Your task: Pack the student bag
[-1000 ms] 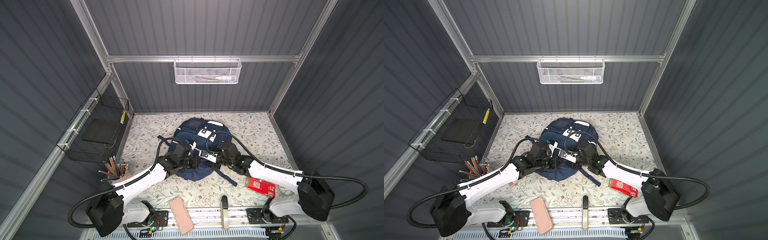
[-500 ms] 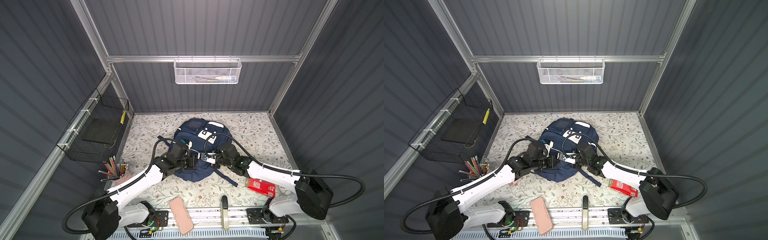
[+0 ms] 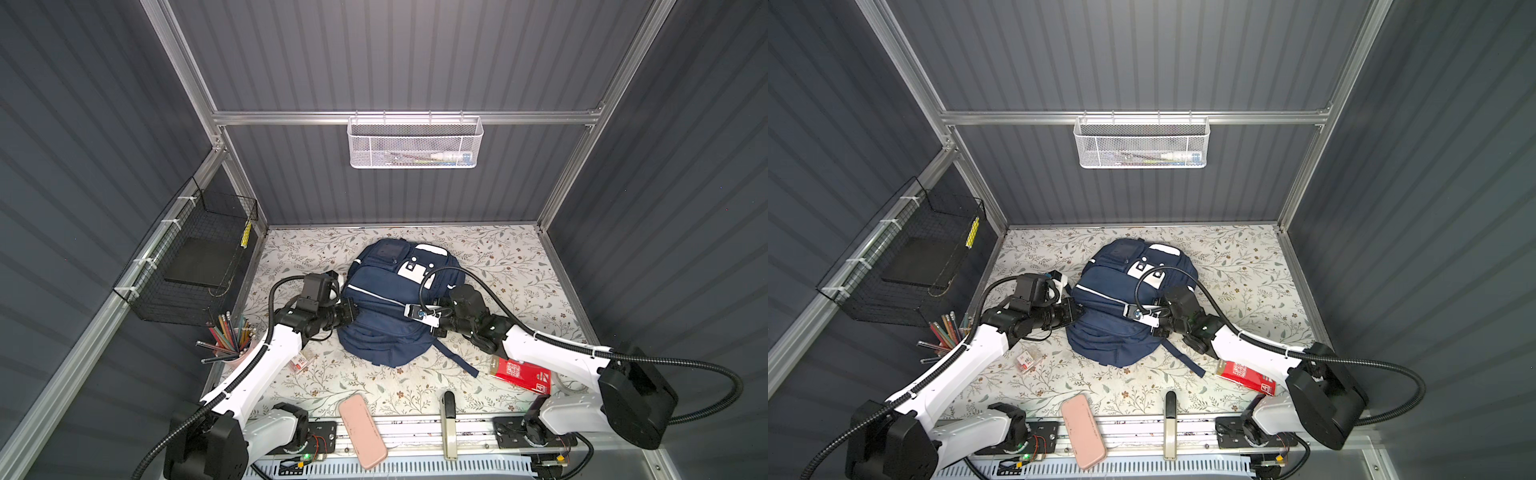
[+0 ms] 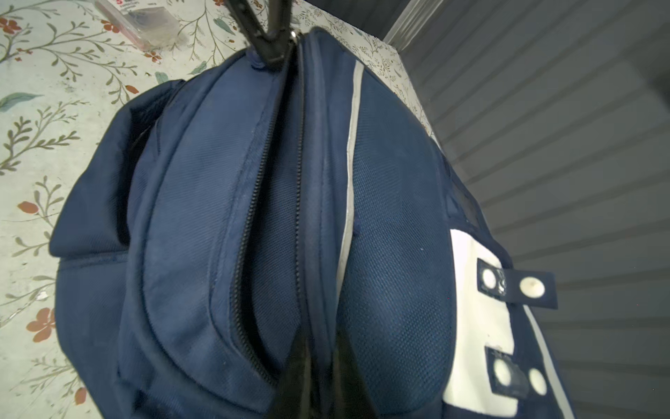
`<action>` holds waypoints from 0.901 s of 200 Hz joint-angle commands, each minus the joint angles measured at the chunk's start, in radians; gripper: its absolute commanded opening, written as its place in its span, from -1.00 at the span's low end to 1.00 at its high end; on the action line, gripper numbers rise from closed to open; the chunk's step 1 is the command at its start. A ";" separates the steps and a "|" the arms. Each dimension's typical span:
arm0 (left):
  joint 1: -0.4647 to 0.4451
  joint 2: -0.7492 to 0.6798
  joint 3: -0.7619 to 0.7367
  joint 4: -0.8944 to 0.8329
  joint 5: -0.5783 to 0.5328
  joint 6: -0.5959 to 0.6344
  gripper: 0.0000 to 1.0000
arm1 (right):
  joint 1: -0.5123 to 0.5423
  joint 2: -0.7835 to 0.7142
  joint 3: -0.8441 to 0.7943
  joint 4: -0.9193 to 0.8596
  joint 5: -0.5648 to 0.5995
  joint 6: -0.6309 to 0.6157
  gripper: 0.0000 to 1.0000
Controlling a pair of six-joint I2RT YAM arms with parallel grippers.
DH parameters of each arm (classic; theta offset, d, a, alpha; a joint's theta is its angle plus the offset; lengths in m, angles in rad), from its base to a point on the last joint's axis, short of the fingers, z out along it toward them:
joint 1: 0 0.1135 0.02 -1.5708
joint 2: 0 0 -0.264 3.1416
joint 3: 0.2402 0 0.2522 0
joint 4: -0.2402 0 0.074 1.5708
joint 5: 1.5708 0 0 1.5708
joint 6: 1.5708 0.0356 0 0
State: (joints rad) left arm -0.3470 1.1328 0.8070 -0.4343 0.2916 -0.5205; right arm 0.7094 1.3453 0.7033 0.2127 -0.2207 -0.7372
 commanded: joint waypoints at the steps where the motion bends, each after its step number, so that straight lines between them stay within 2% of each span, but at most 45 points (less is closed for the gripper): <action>1: 0.012 -0.074 0.039 -0.042 0.003 0.052 -1.00 | -0.073 0.008 -0.016 -0.050 0.110 0.062 -1.00; 16: -0.009 -0.106 0.033 -0.037 0.030 0.053 -1.00 | -0.089 0.018 -0.009 -0.037 0.169 0.063 -0.97; 30: -0.067 -0.117 0.024 -0.012 0.071 0.042 -1.00 | -0.109 0.022 0.005 -0.045 0.187 0.080 -0.89; 38: -0.128 -0.117 0.012 0.016 0.050 0.031 -1.00 | -0.113 0.009 0.021 -0.083 0.153 0.088 -0.71; 52: -0.217 -0.104 -0.008 0.066 0.007 -0.002 -1.00 | -0.114 -0.036 0.026 -0.105 0.061 0.114 -0.24; 72: -0.259 -0.087 -0.054 0.175 0.028 -0.079 -1.00 | -0.083 -0.111 0.009 -0.106 -0.002 0.140 -0.02; 97: -0.319 -0.049 -0.086 0.292 0.027 -0.144 -1.00 | 0.018 -0.166 0.012 -0.167 0.012 0.101 0.10; 127: -0.419 0.042 -0.041 0.354 0.004 -0.160 -1.00 | 0.094 -0.129 0.044 -0.217 0.000 0.106 0.09; 150: -0.441 0.065 -0.035 0.403 0.013 -0.181 -1.00 | 0.118 -0.070 0.087 -0.252 -0.008 0.094 0.05; 180: -0.446 0.049 -0.027 0.363 -0.011 -0.163 -1.00 | 0.136 0.011 0.115 -0.227 0.029 0.061 0.03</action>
State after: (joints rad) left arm -0.7879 1.2049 0.7284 -0.1310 0.2813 -0.6823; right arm 0.8303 1.3083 0.7811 -0.0002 -0.2058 -0.6449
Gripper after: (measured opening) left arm 0.071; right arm 0.520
